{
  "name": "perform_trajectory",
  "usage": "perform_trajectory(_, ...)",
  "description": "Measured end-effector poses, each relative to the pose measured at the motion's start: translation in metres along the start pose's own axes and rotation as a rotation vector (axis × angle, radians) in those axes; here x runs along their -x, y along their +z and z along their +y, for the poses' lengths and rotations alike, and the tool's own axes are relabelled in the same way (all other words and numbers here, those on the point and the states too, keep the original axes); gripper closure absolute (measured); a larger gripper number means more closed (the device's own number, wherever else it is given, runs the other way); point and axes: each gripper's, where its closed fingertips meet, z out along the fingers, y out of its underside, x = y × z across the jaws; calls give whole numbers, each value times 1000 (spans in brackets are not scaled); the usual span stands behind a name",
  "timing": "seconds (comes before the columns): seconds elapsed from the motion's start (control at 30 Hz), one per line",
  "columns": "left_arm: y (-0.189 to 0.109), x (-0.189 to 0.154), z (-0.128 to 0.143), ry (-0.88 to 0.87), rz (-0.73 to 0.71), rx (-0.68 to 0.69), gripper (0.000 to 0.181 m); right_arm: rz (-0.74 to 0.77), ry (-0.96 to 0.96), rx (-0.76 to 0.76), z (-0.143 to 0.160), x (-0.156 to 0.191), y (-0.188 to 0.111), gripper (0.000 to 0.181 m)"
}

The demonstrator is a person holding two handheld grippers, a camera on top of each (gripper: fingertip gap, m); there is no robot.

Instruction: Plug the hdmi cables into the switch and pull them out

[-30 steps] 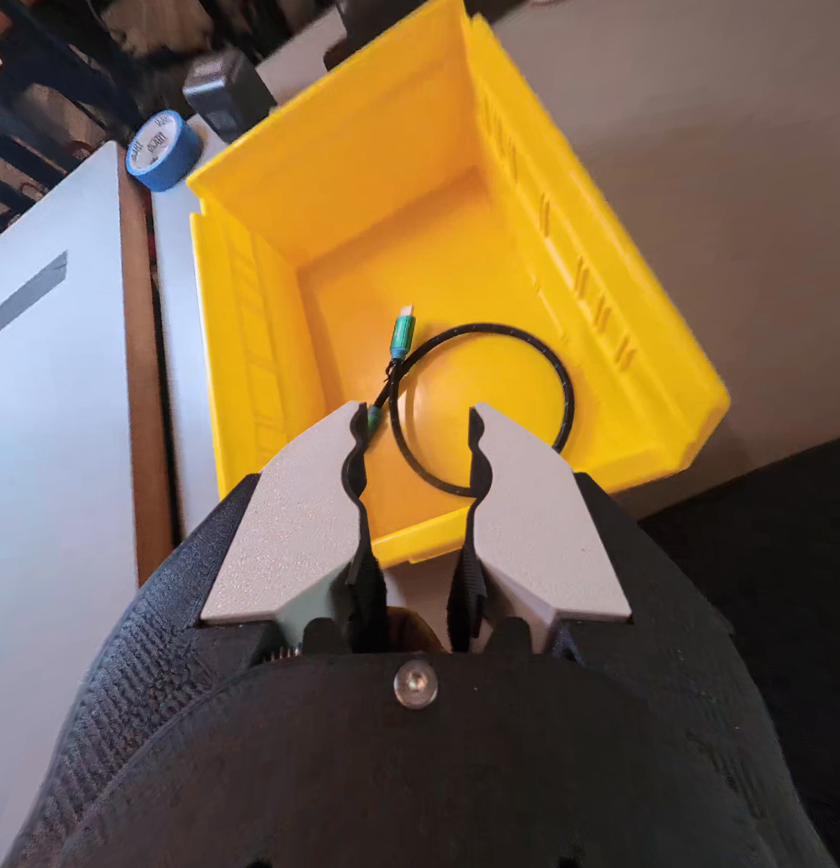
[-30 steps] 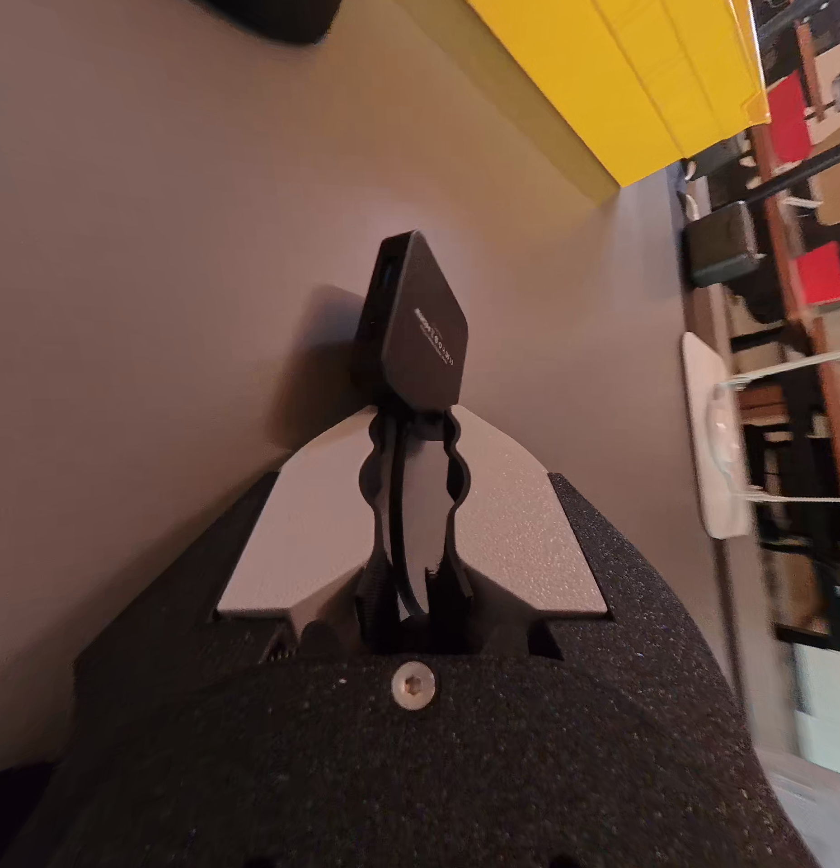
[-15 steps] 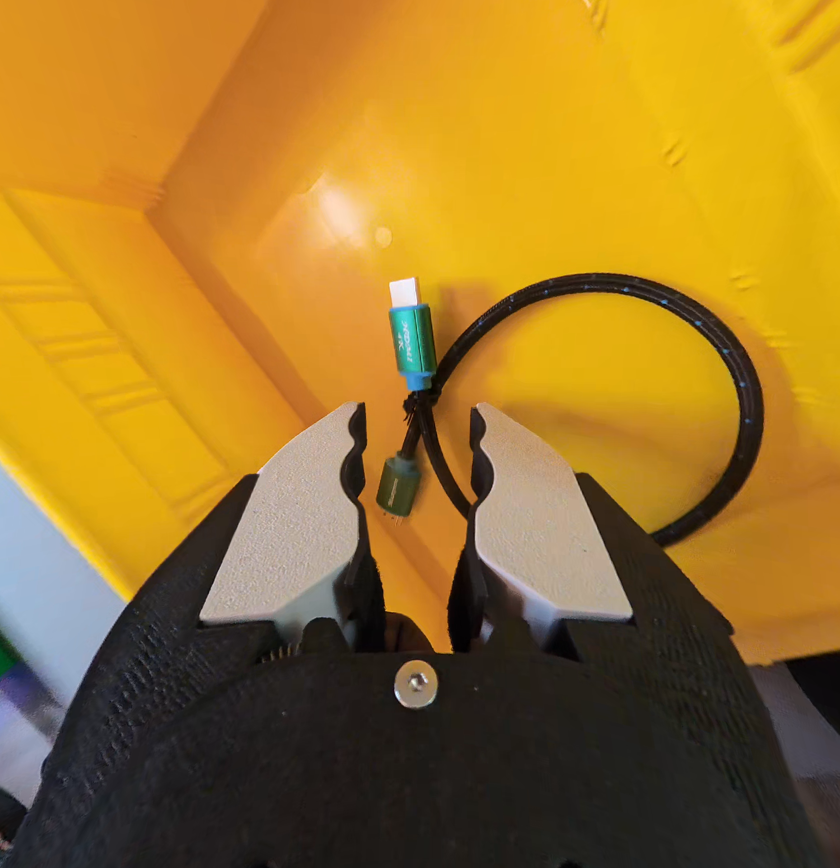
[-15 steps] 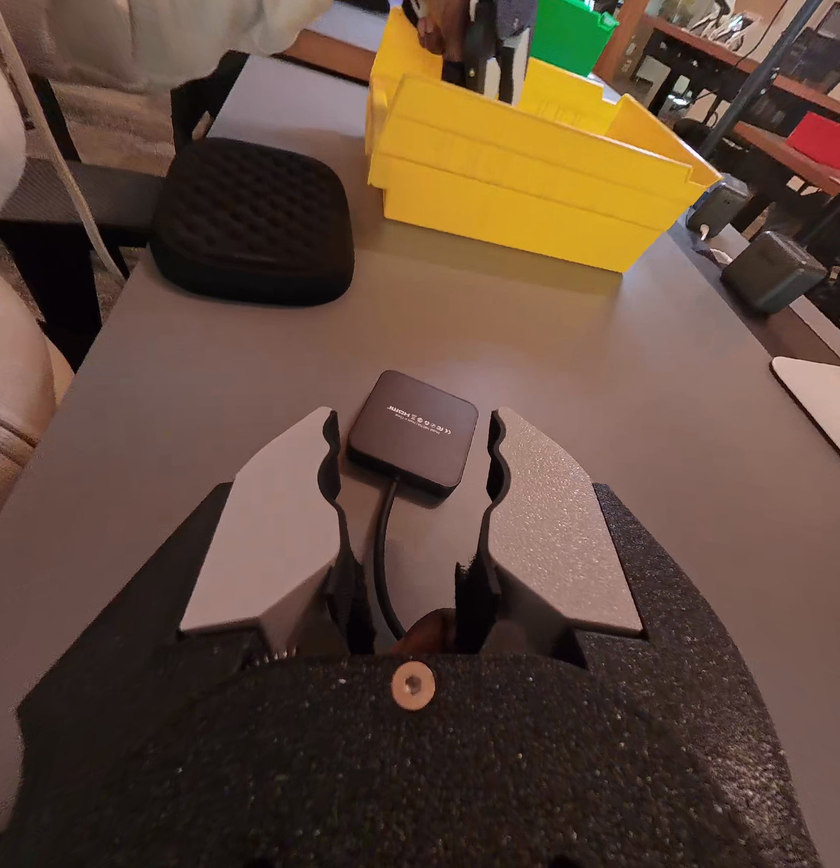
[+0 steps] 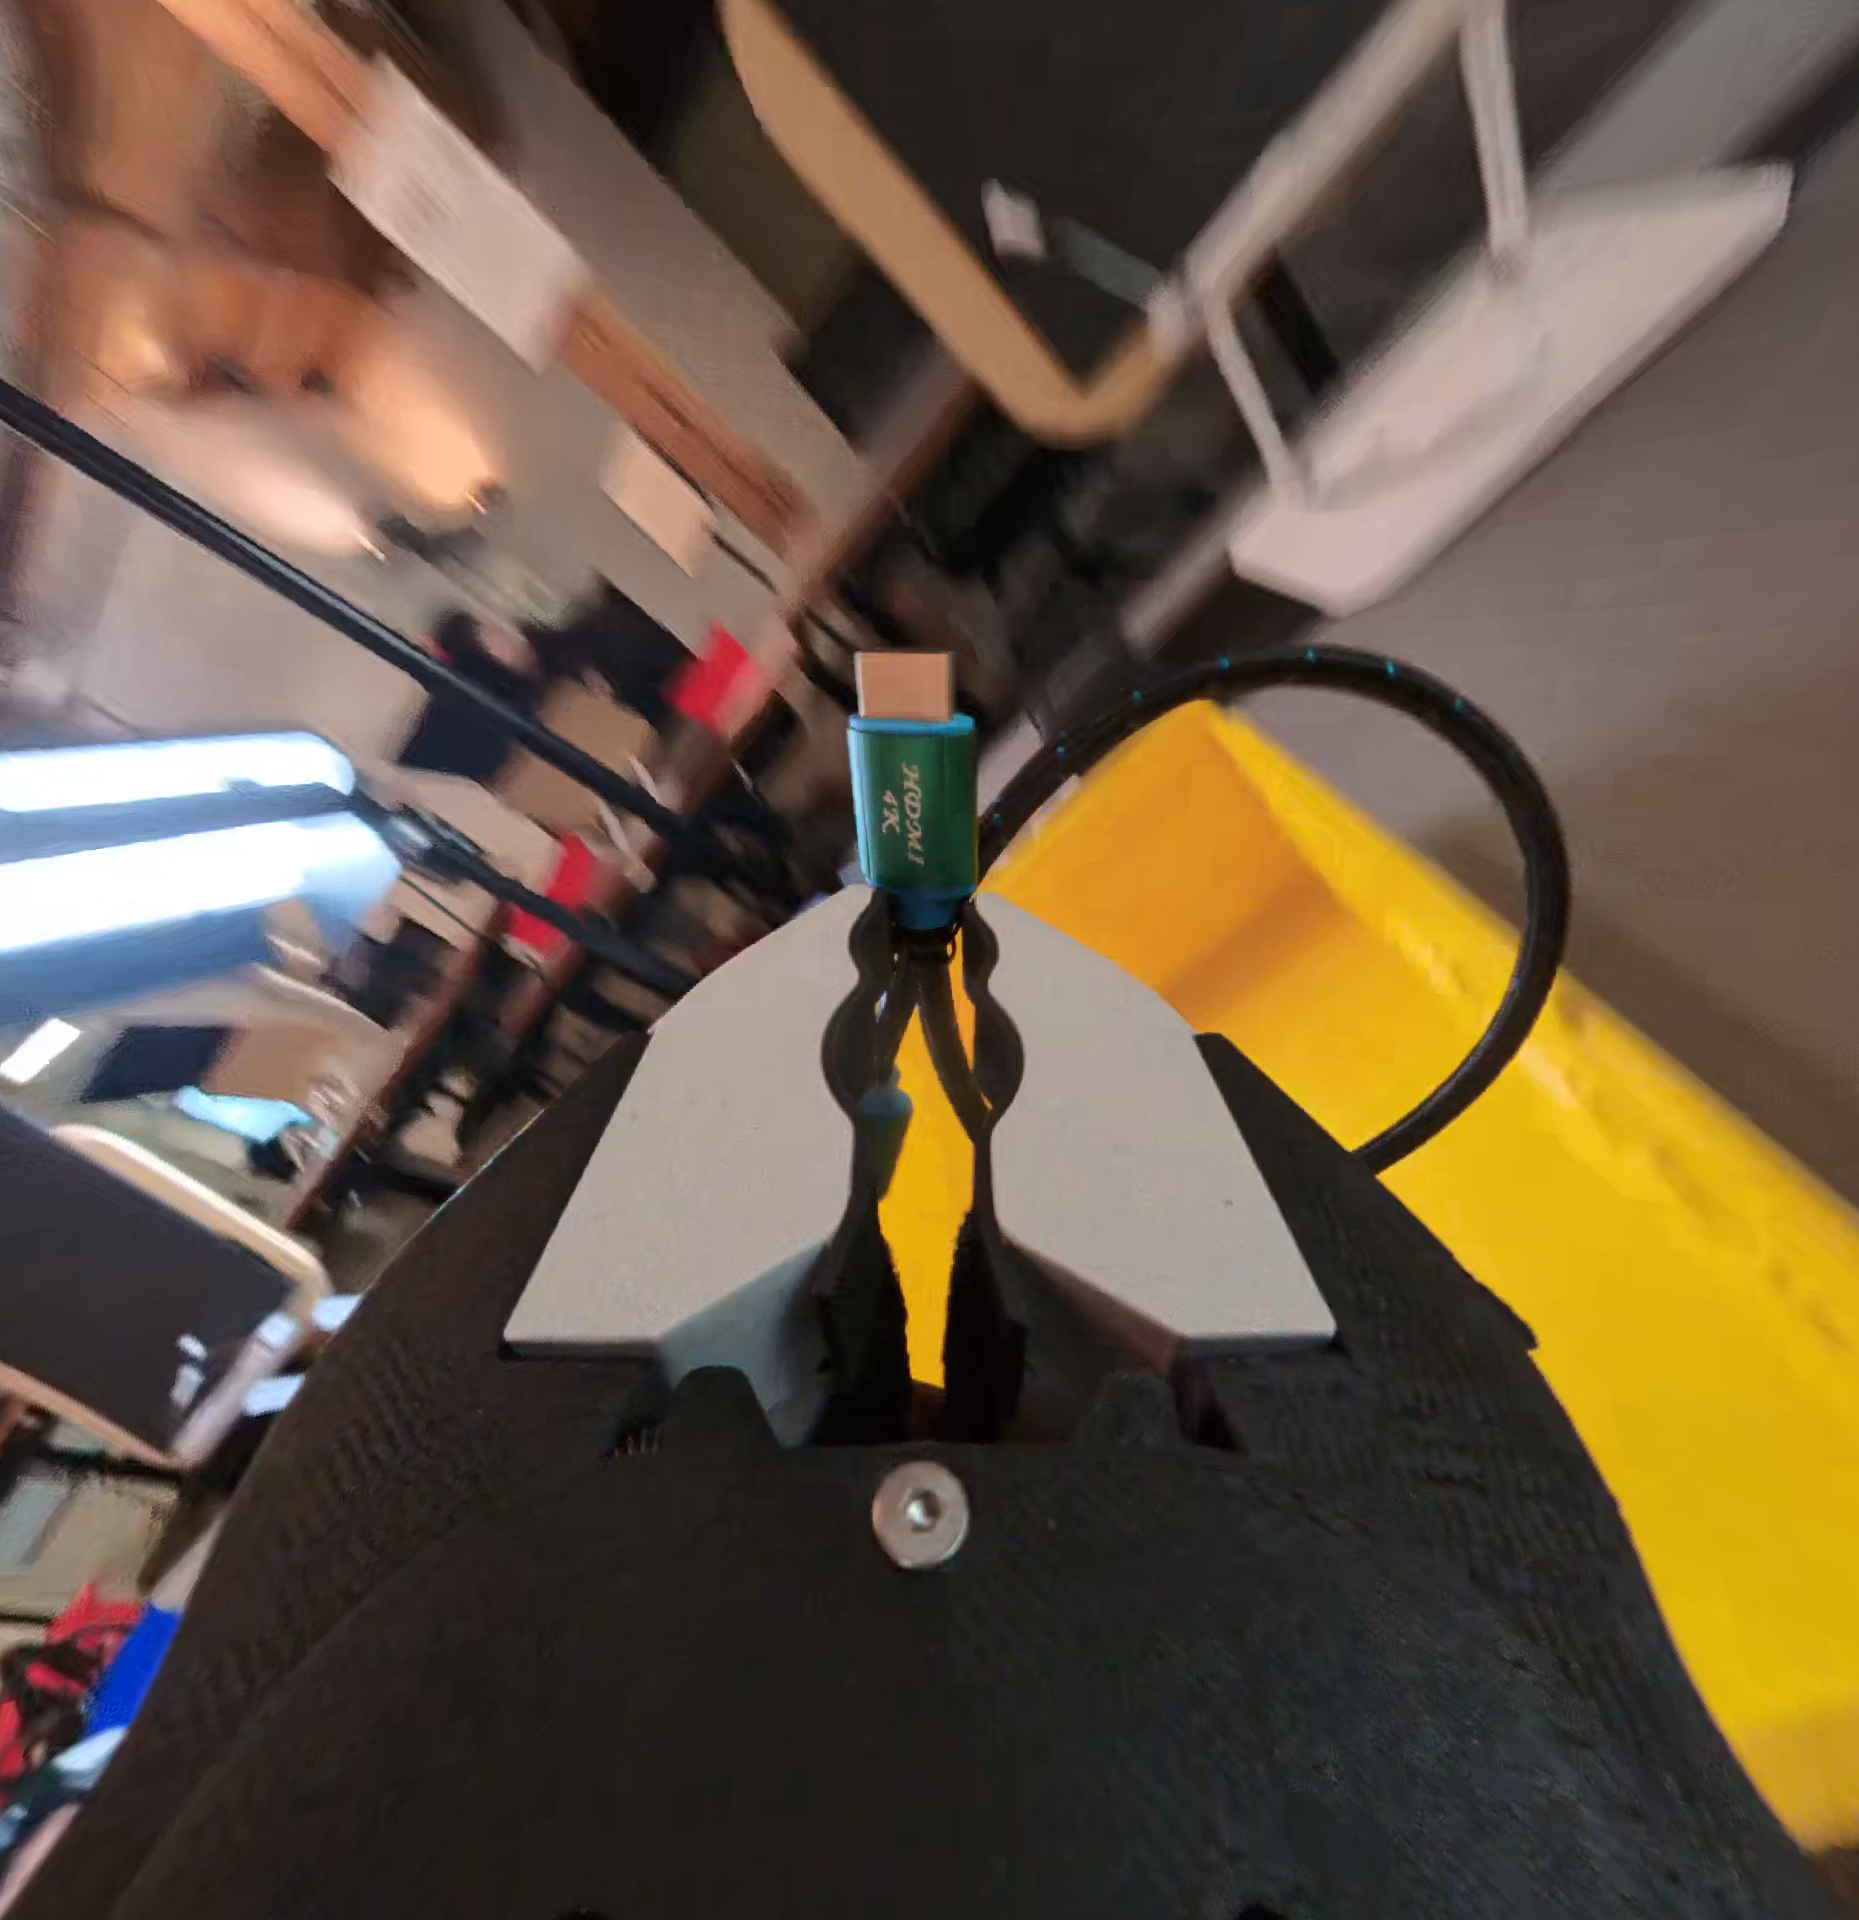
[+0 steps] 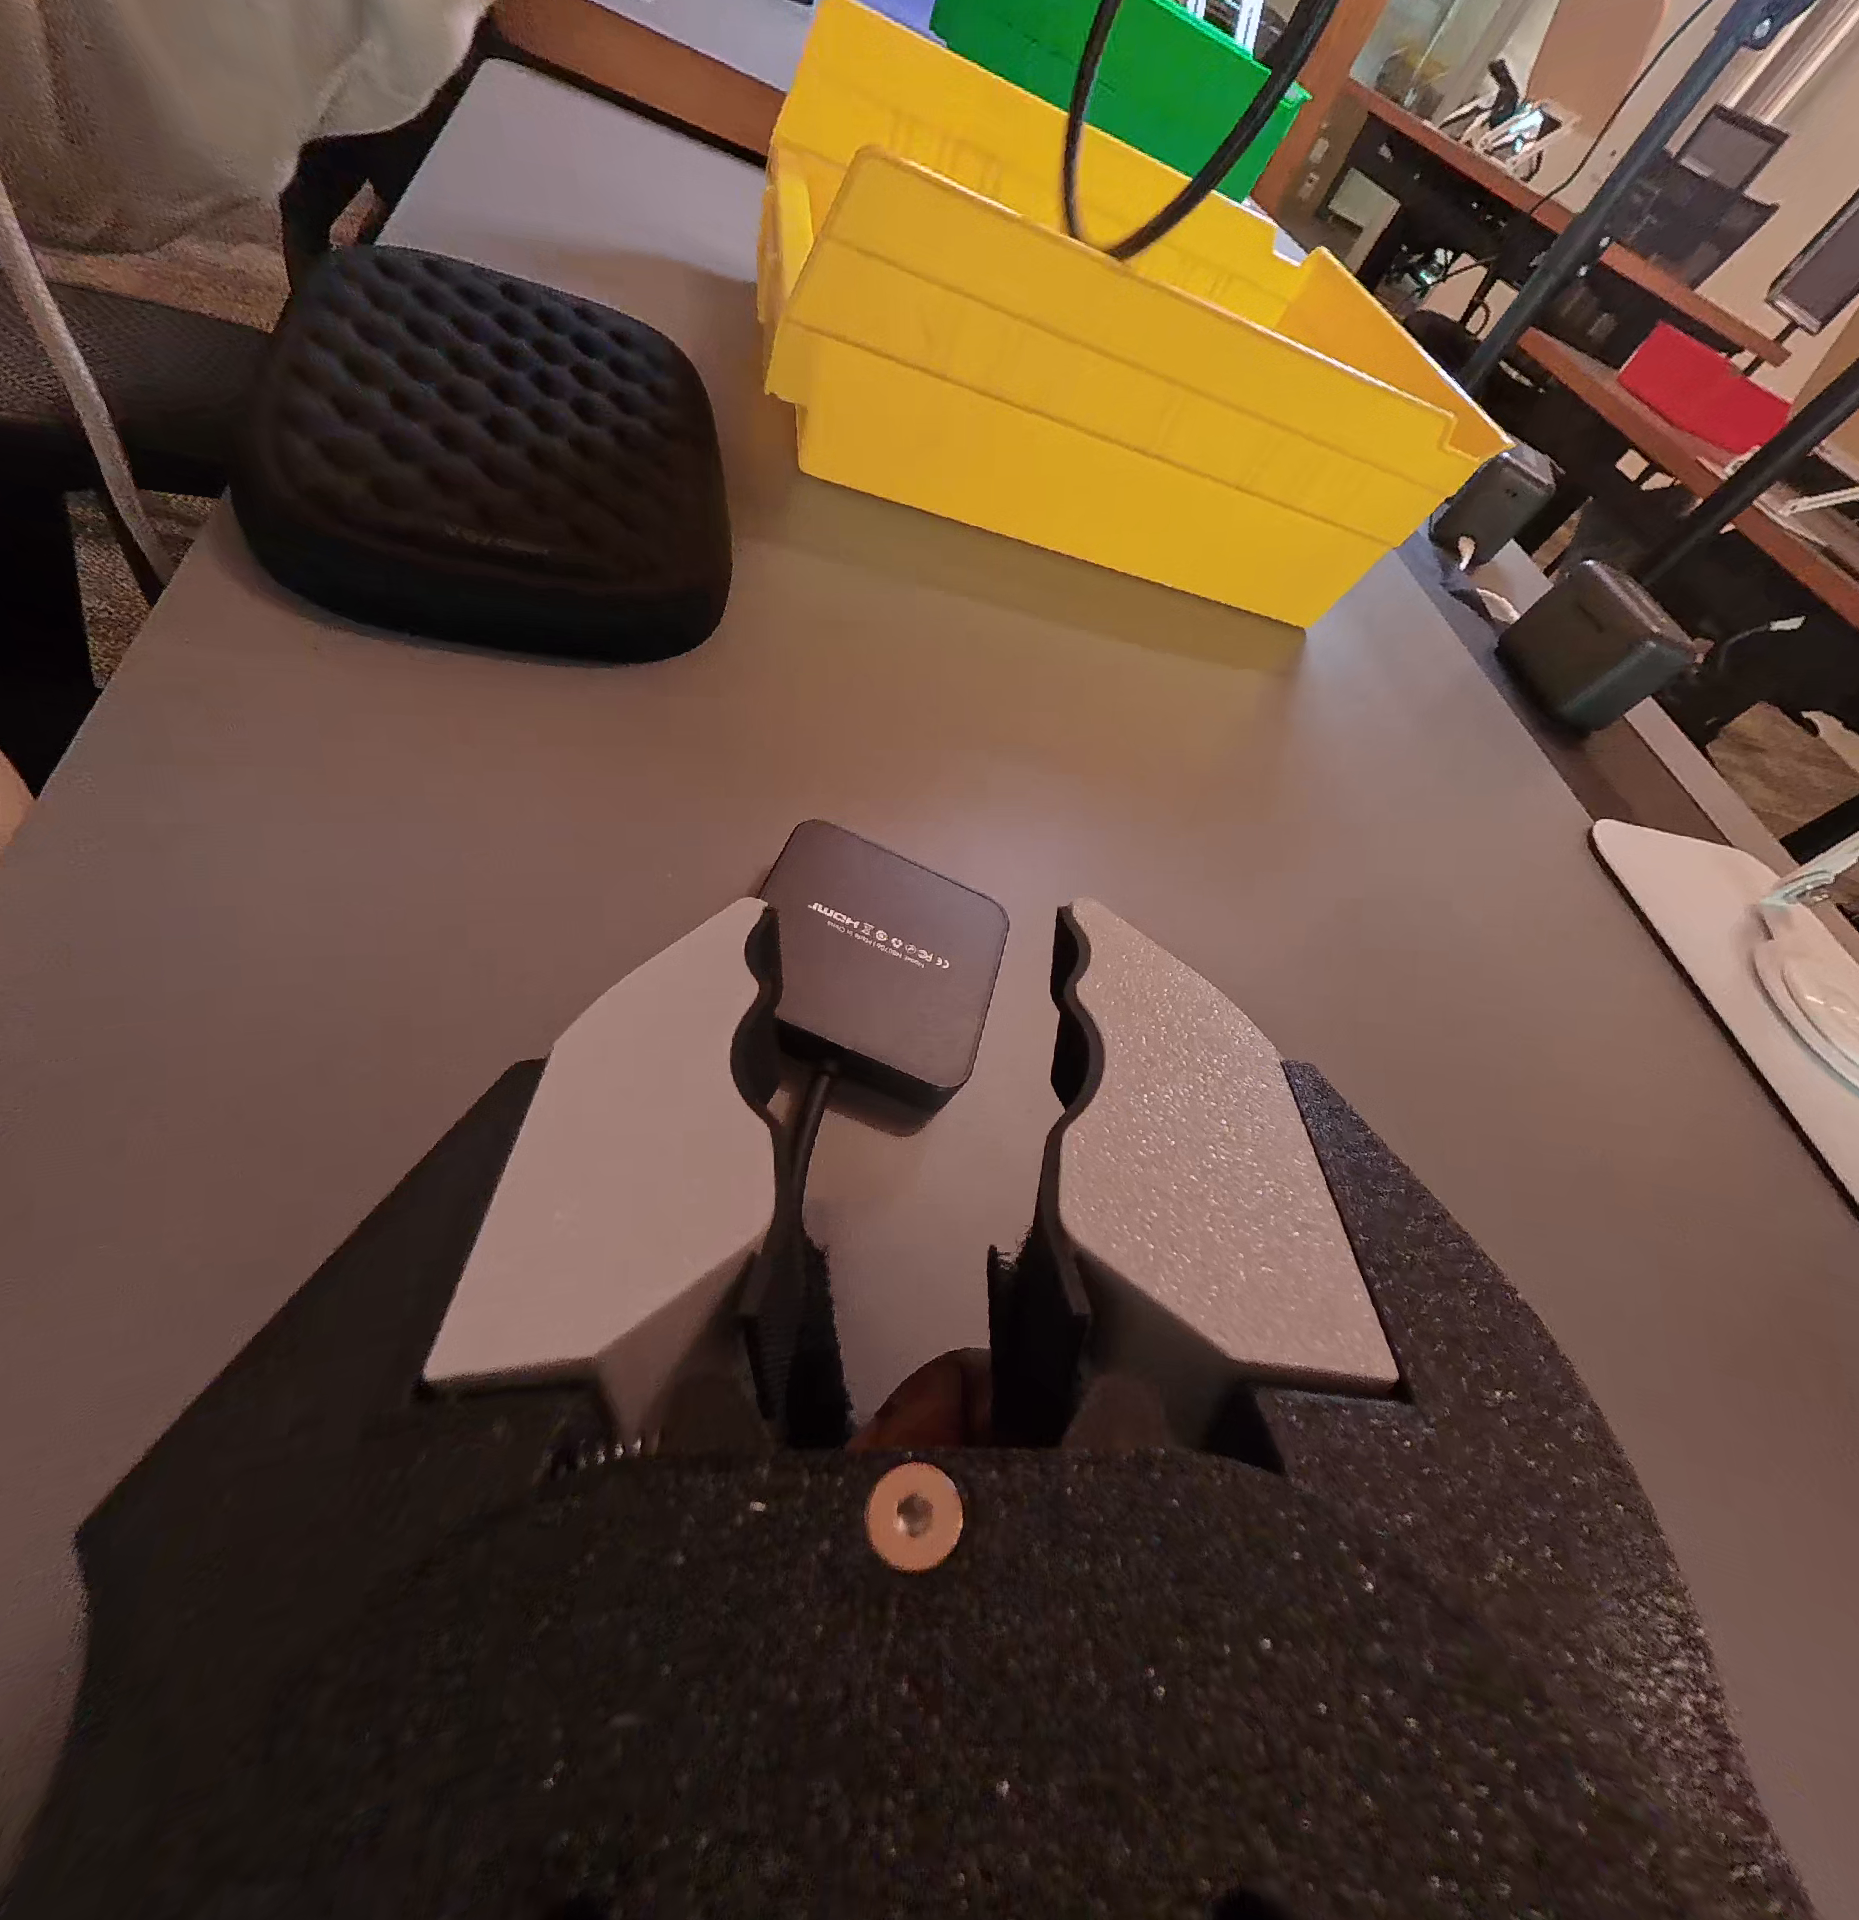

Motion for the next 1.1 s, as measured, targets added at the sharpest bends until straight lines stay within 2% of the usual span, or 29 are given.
perform_trajectory(0.07, -22, 5, -46, 0, -97, -164, 169, 4, -7, 14, 2, 0, 1, 131)
perform_trajectory(0.17, -44, -1, -95, 48, -167, -328, 169, 16, -31, 38, 4, 0, 2, 131)
perform_trajectory(0.27, -52, -45, -134, -86, 0, -509, 169, 57, -39, -17, -6, -6, -3, 132)
perform_trajectory(0.33, -55, -79, -149, -176, 125, -582, 169, 101, -9, -99, -19, -15, -11, 132)
perform_trajectory(0.47, -51, -129, -145, -210, 273, -539, 169, 194, 138, -348, -49, -39, -41, 141)
perform_trajectory(0.53, -51, -140, -134, -231, 314, -498, 168, 157, 264, -359, -45, -42, -44, 144)
perform_trajectory(0.57, -53, -143, -129, -238, 330, -482, 168, 119, 334, -302, -37, -40, -38, 139)
perform_trajectory(0.67, -61, -144, -115, -258, 371, -450, 168, -3, 470, 47, 2, -18, -10, 107)
perform_trajectory(0.73, -67, -144, -109, -256, 390, -435, 169, -25, 481, 222, 22, -7, 2, 98)
perform_trajectory(0.83, -69, -148, -103, -225, 394, -424, 168, -12, 470, 383, 43, 2, 16, 93)
perform_trajectory(0.9, -69, -149, -103, -227, 395, -424, 168, -18, 403, 440, 51, 10, 24, 97)
perform_trajectory(0.93, -68, -150, -103, -241, 402, -429, 168, -36, 358, 414, 46, 15, 28, 114)
perform_trajectory(1.0, -70, -147, -106, -280, 409, -451, 168, -5, 220, 409, 40, 14, 29, 116)
perform_trajectory(1.1, -73, -138, -107, -318, 401, -479, 169, 165, -341, 426, 27, -3, 21, 116)
